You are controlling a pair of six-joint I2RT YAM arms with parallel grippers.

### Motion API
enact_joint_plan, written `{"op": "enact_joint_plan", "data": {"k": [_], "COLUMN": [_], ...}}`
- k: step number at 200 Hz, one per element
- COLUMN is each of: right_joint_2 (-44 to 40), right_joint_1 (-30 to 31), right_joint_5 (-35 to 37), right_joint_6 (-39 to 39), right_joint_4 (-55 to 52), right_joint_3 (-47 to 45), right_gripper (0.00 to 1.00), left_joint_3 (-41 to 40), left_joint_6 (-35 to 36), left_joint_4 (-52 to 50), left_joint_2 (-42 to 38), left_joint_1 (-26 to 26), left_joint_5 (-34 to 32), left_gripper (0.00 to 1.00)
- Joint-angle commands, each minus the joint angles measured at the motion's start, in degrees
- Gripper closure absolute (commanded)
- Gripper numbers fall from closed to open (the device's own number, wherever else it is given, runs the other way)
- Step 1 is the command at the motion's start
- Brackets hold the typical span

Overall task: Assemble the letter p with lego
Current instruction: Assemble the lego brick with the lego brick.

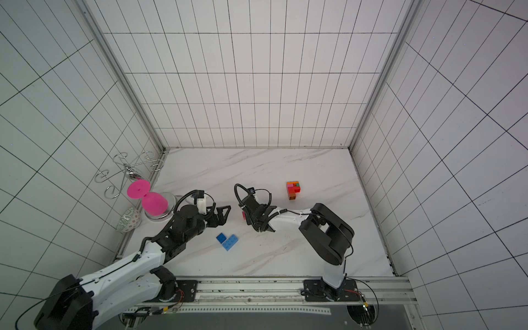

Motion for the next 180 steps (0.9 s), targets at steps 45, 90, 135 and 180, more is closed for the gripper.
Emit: {"op": "enact_joint_plan", "data": {"k": [45,90,135,180], "right_joint_2": [-1.3,-4.8,-8.2,-17.6], "right_joint_1": [0.6,0.6,0.3,1.1], "right_joint_5": [0.3,0.7,1.7,-6.3], "right_joint_6": [0.3,-1.0,-1.5,-5.5], "right_joint_4": [-10.7,-13.3,-15.5,-13.0], "right_joint_3": [-0.1,3.6,4.0,-0.3], "right_gripper": [0.85,0.46,0.41,0.43], "left_joint_3": [-0.6,-0.6,-0.5,0.1], "left_joint_6": [-0.3,-0.2,0.0,0.6], "left_joint_4": [0.0,-0.1,-0.4,-4.3], "left_joint_2": [-0.6,-0.8,-1.1,-5.3], "left_joint_1": [0.3,0.3,0.3,0.3], "left_joint_5": [0.3,0.4,0.2,-1.8], "left_gripper": [0.02,0.02,0.02,0.03]}}
